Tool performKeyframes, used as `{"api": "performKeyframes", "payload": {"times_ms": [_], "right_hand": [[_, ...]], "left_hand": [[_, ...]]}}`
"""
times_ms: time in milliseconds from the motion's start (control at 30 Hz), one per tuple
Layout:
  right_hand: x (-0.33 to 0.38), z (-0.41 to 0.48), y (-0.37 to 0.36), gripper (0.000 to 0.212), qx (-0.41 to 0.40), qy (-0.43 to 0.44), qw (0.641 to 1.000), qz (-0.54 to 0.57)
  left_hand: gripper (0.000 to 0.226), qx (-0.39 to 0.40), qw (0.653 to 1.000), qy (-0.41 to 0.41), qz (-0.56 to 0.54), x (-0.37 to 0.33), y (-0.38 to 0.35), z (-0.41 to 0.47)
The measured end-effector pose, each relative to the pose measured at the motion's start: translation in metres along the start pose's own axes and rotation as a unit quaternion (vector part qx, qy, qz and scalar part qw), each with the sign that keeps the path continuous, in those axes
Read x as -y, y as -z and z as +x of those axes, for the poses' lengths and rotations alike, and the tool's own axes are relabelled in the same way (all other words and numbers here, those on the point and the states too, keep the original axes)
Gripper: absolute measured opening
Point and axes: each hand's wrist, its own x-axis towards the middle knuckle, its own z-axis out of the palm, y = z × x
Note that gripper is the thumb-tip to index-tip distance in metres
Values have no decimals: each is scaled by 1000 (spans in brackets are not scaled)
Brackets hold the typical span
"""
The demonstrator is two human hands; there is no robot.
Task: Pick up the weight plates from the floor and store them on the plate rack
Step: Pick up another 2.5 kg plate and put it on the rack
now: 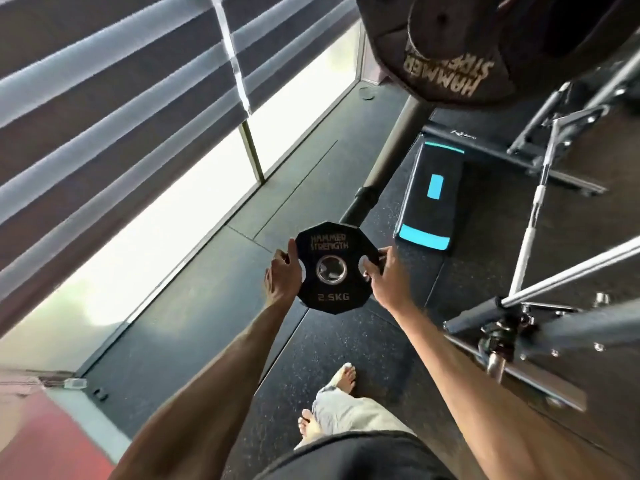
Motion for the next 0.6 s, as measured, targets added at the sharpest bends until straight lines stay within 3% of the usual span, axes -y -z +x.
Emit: {"api": "performKeyframes", "payload": {"times_ms": [267,400,600], "right_hand": [[-20,6,-37,32,-7,12,1000,25],[-28,3,-49,51,-8,29,999,40],[-32,2,-63,27,-37,42,998,8]], "left_hand": [[58,24,999,-30,37,19,-2,45],[50,43,997,-51,35,23,-4,53],[47,119,990,-78,3,31,-1,72]]}}
